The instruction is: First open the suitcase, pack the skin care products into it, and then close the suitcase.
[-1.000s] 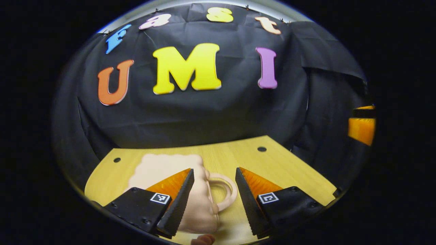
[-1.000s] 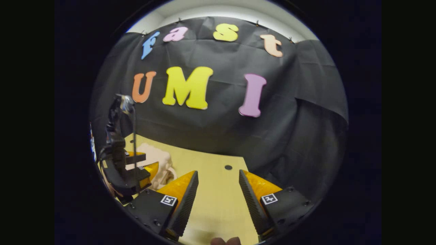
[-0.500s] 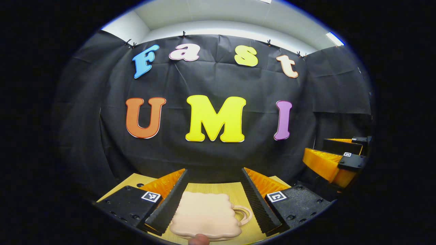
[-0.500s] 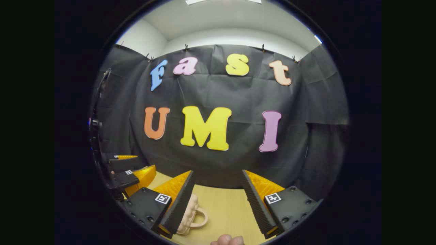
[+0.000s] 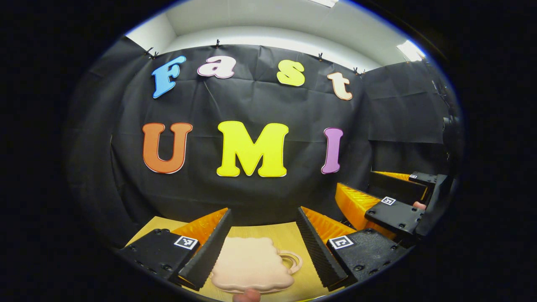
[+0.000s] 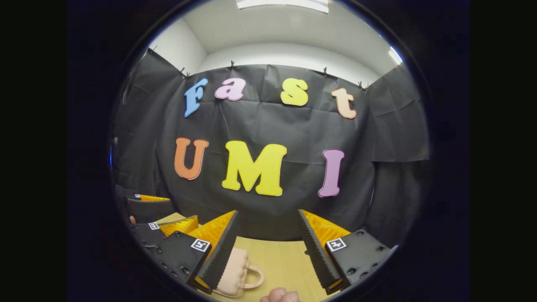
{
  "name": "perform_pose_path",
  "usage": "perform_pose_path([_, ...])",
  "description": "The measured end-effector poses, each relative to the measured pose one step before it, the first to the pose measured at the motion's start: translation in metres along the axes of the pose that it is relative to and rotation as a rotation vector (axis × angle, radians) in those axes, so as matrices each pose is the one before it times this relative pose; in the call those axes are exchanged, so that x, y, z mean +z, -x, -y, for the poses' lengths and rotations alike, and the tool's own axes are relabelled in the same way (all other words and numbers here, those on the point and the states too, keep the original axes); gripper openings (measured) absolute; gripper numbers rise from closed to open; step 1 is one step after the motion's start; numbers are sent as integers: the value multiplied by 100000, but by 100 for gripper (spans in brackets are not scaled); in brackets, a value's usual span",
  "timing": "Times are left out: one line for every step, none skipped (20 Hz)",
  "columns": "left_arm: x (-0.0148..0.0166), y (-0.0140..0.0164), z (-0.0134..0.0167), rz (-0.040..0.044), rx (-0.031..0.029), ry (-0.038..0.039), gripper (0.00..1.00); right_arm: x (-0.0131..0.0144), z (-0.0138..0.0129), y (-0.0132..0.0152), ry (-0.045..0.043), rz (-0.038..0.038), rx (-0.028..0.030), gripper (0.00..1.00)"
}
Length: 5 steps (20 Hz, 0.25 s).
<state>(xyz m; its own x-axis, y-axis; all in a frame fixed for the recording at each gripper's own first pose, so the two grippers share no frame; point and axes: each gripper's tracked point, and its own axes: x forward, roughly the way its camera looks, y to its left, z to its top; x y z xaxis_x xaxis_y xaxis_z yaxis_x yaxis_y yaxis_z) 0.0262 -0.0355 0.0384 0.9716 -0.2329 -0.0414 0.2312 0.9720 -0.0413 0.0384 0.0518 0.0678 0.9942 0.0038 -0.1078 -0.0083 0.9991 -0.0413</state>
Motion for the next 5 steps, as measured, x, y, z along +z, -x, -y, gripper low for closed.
perform_pose_path([160, 69, -116, 393, -269, 477, 98, -173, -25, 143, 168, -59, -629, 81])
perform_pose_path([20, 241, -74, 76, -144, 668, 97, -78, -83, 250, -25, -467, -358, 82])
perform_pose_path([-50, 150, -147, 57, 229, 805, 100, -112, 44, 119, -10, -213, -126, 82])
perform_pose_path([9, -53, -171, -342, 325, 816, 97, 72, 120, 205, 93, 33, -612, 82])
perform_pose_path([-8, -23, -133, 52, 317, 792, 97, 29, 283, 190, 40, 217, -569, 82])
